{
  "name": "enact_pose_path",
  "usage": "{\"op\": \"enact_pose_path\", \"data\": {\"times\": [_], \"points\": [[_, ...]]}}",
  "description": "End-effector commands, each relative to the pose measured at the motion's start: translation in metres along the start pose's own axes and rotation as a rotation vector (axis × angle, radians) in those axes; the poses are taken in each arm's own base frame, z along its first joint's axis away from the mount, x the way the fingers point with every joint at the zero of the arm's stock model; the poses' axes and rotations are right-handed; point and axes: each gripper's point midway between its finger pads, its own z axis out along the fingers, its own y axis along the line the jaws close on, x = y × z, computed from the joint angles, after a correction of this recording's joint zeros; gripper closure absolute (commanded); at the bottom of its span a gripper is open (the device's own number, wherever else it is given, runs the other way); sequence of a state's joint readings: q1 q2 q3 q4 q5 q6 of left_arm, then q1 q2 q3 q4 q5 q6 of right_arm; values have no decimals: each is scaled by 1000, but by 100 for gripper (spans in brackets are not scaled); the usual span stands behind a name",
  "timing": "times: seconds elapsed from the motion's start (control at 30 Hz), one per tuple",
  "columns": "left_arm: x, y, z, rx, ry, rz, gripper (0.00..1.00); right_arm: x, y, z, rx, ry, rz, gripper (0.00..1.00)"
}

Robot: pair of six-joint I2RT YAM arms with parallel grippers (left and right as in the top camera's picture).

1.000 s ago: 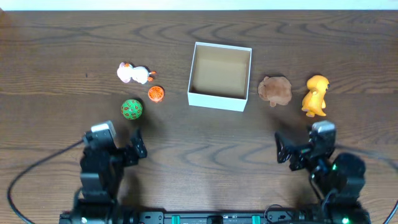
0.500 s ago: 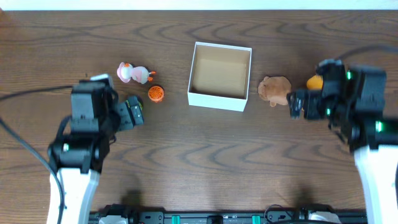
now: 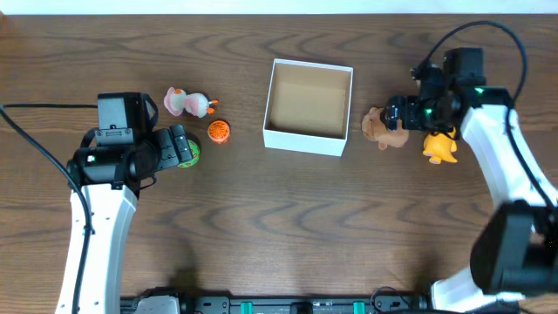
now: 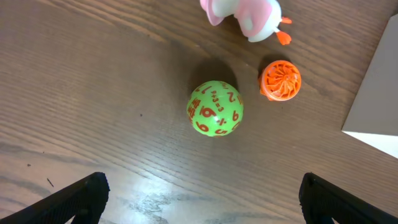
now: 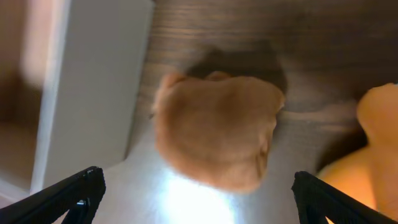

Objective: Pack container
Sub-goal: 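Reach the right gripper to the brown plush toy and grasp it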

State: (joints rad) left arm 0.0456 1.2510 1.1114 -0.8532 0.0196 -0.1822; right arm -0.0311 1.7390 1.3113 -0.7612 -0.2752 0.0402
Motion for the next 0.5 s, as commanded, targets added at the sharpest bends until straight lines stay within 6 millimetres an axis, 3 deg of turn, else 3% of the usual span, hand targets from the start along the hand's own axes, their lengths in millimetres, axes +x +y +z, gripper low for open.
{"op": "enact_pose_path", "data": {"times": [0.0, 0.17, 0.3, 0.47], "points": [[-6, 1, -2, -5, -9, 11, 2, -1, -3, 21, 14, 23, 46, 1], [-6, 1, -1, -5, -7, 11, 2, 2, -9, 53, 114, 46, 17, 1], [-6, 1, -1, -5, -7, 11, 2, 7, 0, 76, 135, 72, -28, 1], [-6, 1, -1, -5, -7, 11, 2, 24, -15, 93, 248, 133, -12, 22]]}}
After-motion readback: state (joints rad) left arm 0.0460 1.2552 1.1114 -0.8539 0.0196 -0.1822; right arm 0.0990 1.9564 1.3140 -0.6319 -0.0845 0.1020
